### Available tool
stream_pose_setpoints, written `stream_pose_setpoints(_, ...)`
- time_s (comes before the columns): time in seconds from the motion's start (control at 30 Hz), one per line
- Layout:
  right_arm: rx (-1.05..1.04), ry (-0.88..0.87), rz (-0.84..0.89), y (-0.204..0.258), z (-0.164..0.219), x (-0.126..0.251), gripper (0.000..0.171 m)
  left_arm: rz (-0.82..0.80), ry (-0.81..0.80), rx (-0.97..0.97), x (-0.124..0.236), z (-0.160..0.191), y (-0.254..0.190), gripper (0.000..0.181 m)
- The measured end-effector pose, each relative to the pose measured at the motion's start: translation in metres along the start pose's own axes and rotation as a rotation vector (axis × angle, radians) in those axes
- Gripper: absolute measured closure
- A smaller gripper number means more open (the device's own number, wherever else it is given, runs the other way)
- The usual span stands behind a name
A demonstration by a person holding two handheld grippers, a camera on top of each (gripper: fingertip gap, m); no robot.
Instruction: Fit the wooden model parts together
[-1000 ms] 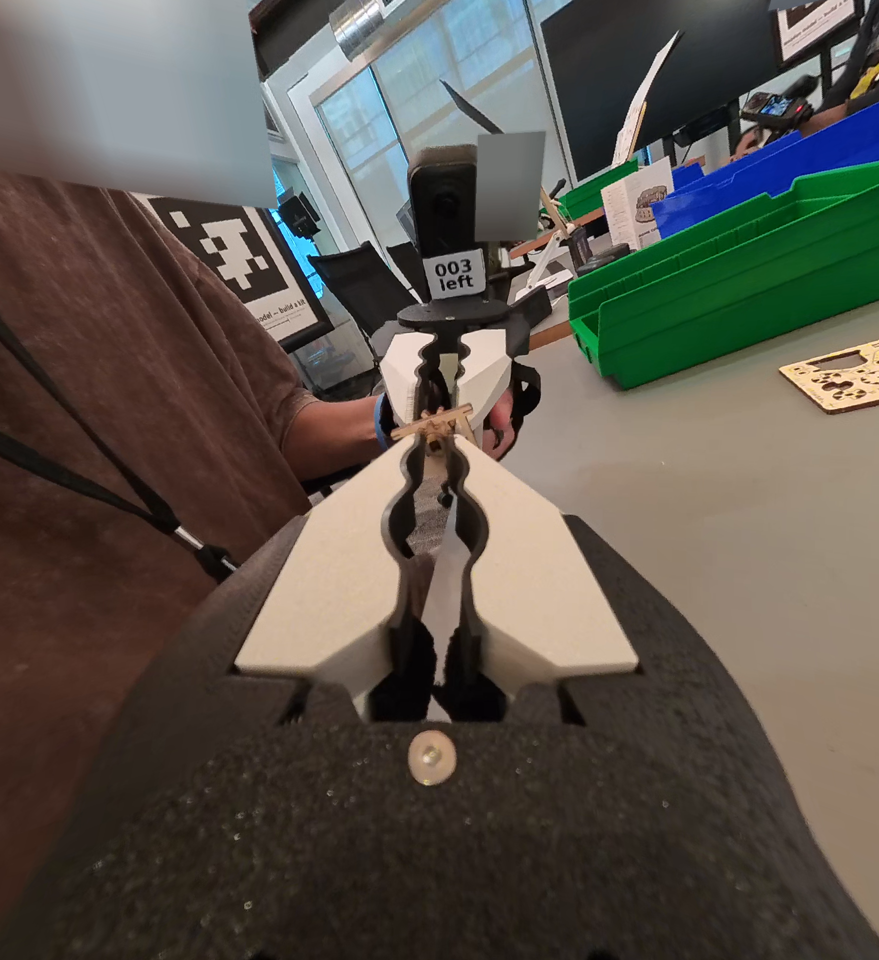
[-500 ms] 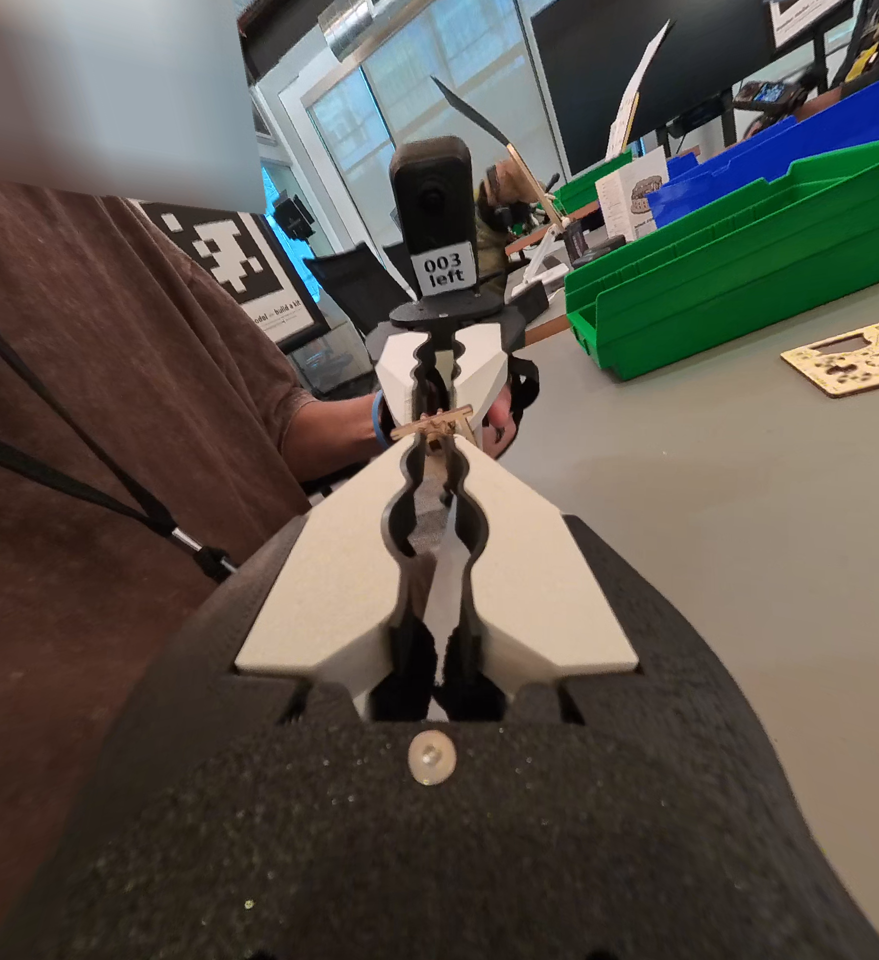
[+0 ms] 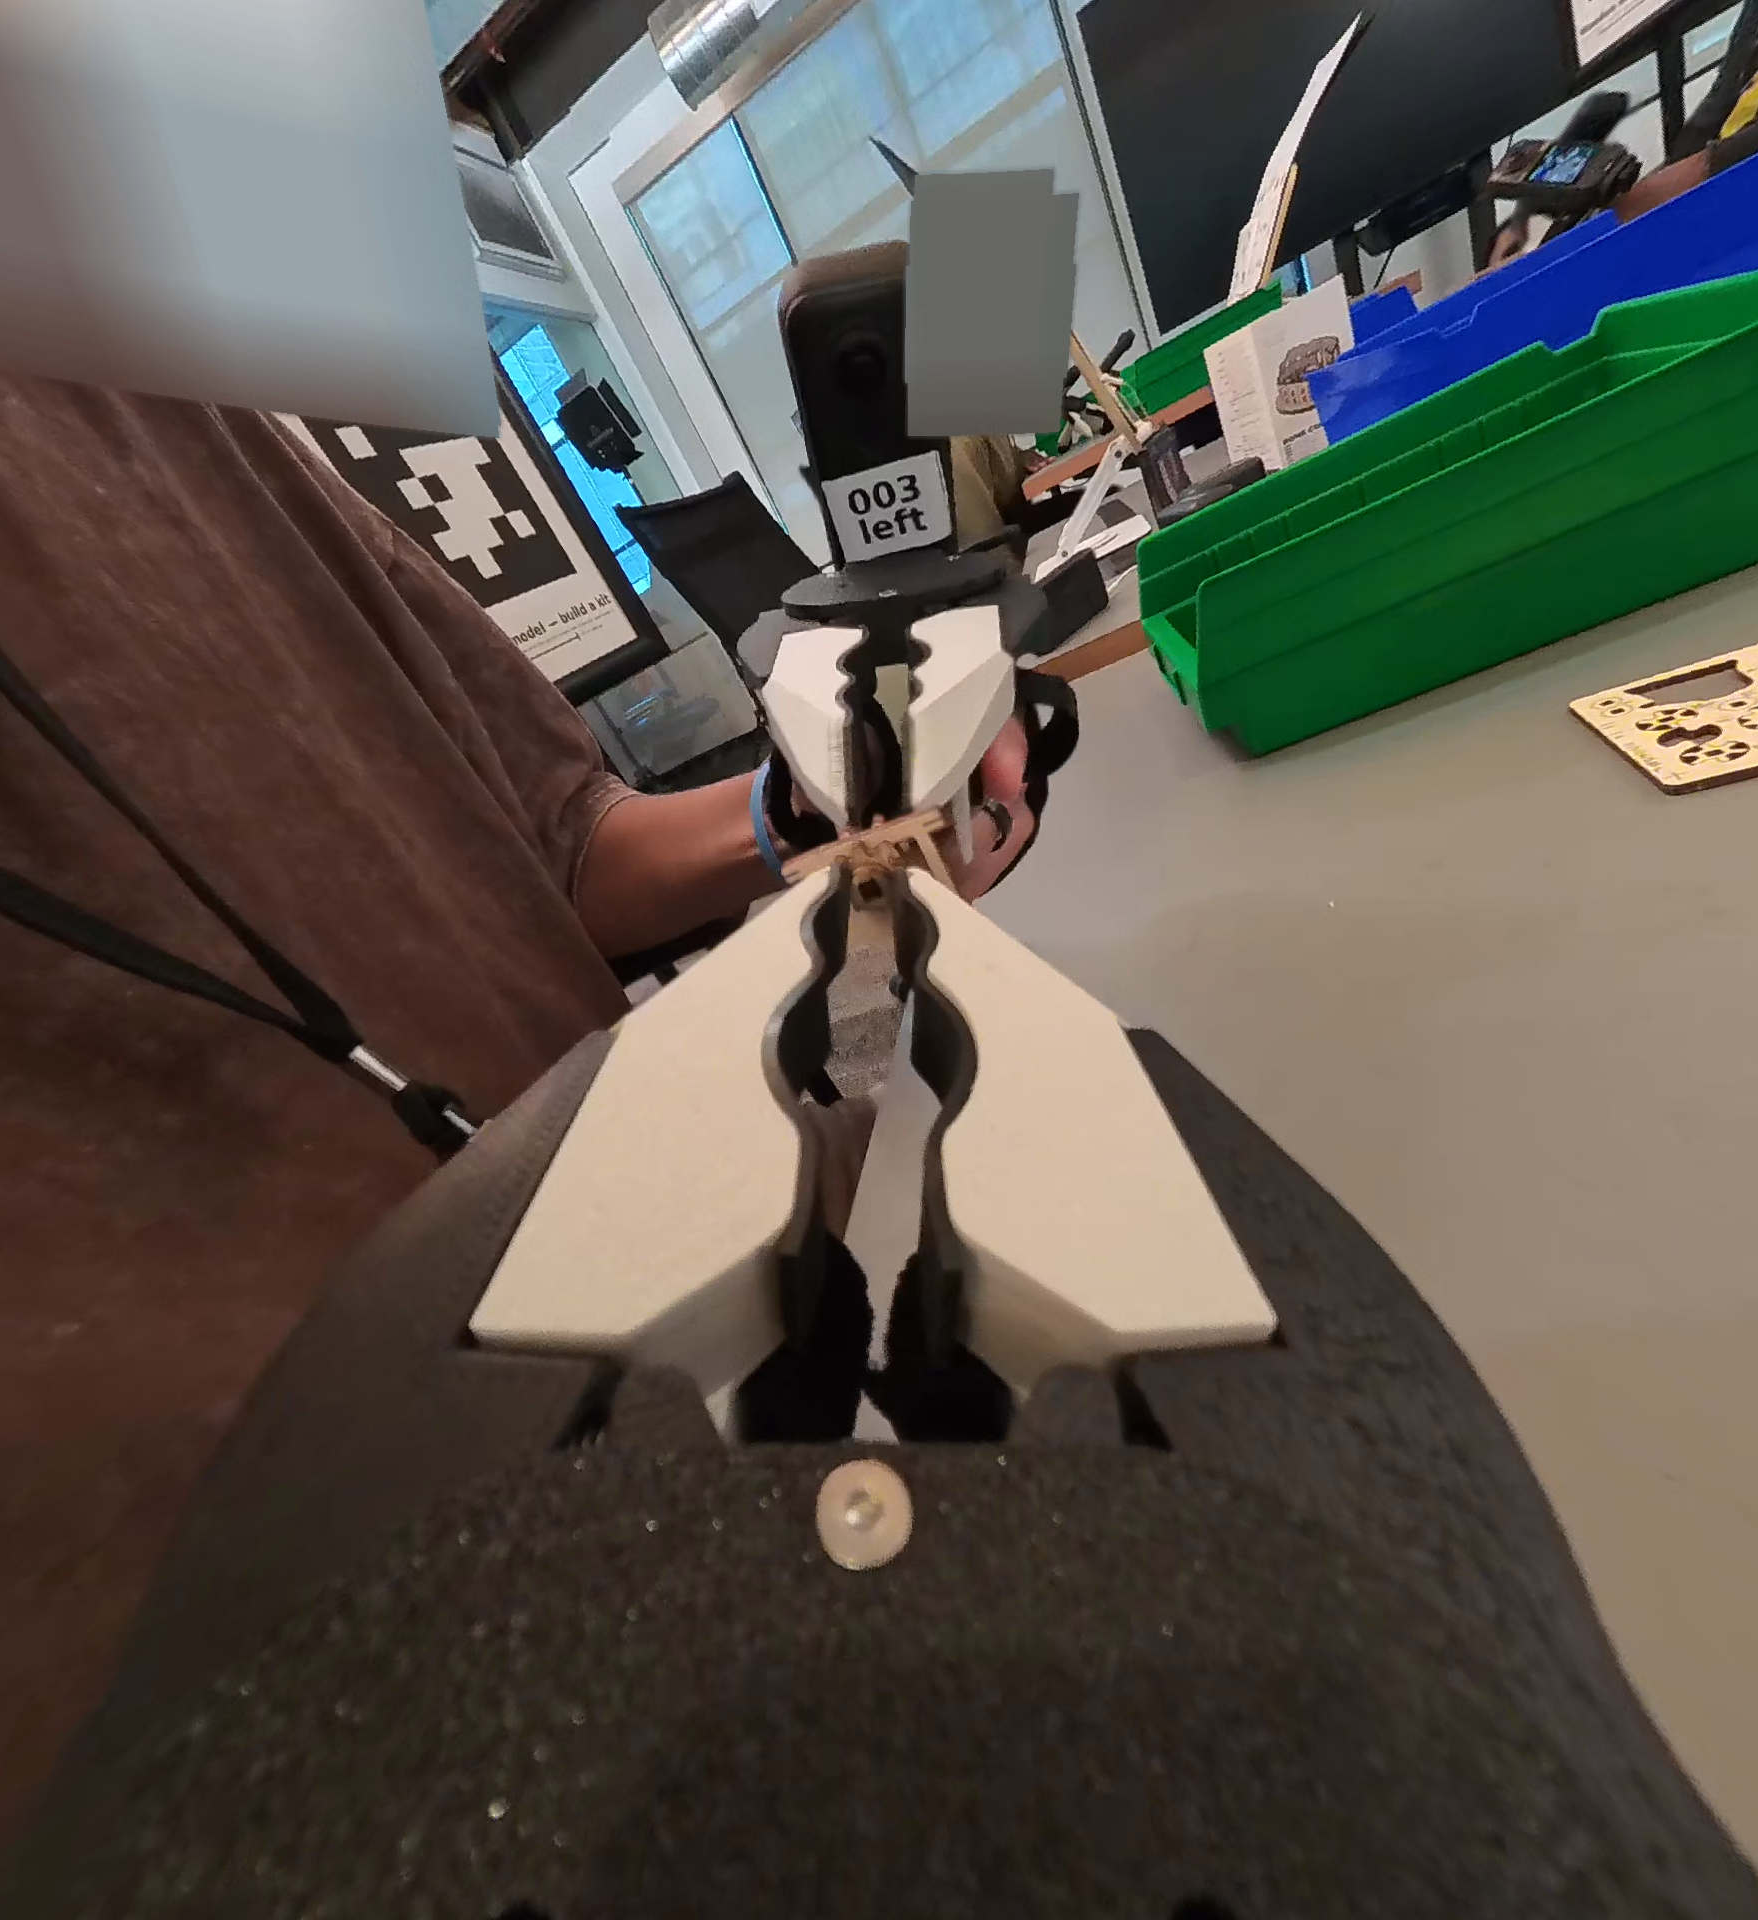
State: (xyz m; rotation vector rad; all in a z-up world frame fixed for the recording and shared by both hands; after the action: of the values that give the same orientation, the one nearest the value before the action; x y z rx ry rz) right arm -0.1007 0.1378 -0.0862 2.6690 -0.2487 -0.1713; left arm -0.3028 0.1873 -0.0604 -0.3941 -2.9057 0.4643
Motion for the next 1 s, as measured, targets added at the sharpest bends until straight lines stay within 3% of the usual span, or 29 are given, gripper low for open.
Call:
stream_pose_setpoints(0.7,0.001,0.015,-0.012,0.001,0.002,-0.002,0.164,0.025,0.024,0.016,-0.006,0.007,-0.002,0.173)
stream_pose_setpoints(0.87,0.015,0.063,-0.027,0.005,0.007,-0.019,0.165,0.055,0.179,-0.033,-0.029,0.021,-0.01,0.181)
stream_pose_setpoints(0.93,0.0,0.003,0.001,0.004,0.004,-0.011,0.171,-0.067,0.179,-0.104,-0.023,0.017,-0.007,0.181)
stream_pose_setpoints(1.0,0.026,-0.007,0.084,0.001,0.0,0.007,0.171,-0.102,0.071,-0.065,-0.002,0.006,0.0,0.181)
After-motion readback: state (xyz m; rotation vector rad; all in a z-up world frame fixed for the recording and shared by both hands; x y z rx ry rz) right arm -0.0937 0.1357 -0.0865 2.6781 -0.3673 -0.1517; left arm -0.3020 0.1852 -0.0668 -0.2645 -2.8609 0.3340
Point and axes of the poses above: each gripper's, where its closed fingertips meet, x back along the fingers, z out of its underside, y = z × x across the jaws, the point moved 10 cm from there along x, back along the fingers
